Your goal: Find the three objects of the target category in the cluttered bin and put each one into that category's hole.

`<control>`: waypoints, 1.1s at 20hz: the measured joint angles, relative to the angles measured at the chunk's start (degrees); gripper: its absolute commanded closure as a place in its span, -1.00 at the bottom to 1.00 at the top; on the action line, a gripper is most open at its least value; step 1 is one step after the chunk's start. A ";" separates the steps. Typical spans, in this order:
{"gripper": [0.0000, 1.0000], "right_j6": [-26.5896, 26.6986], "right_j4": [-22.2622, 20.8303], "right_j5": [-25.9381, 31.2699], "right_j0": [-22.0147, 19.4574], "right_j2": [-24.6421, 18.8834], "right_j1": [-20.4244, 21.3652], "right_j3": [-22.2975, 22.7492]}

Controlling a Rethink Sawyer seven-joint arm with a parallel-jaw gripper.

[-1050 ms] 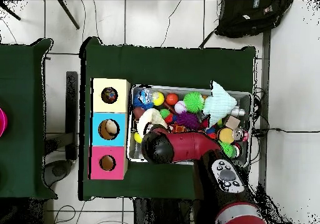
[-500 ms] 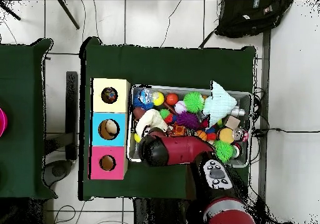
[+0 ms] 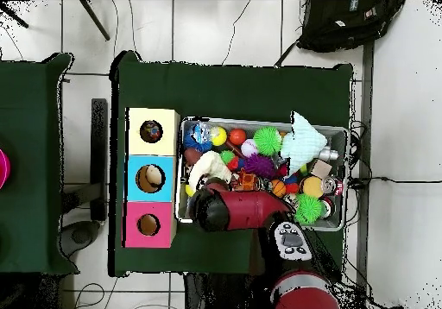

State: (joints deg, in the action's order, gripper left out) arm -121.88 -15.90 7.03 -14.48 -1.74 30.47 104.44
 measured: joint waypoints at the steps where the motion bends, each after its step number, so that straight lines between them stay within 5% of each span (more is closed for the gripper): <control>1: -1.00 0.00 0.22 -0.12 0.14 0.28 -0.21 -0.10; 2: -1.00 0.00 0.53 -0.22 0.36 0.68 -0.47 -0.25; 3: 1.00 0.00 0.78 -0.21 0.67 1.12 -0.67 -0.39; 22: 1.00 0.00 1.94 -0.21 0.81 2.46 -0.77 -0.40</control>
State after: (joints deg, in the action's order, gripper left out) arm -121.88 -13.96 6.82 -13.67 0.73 29.70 104.05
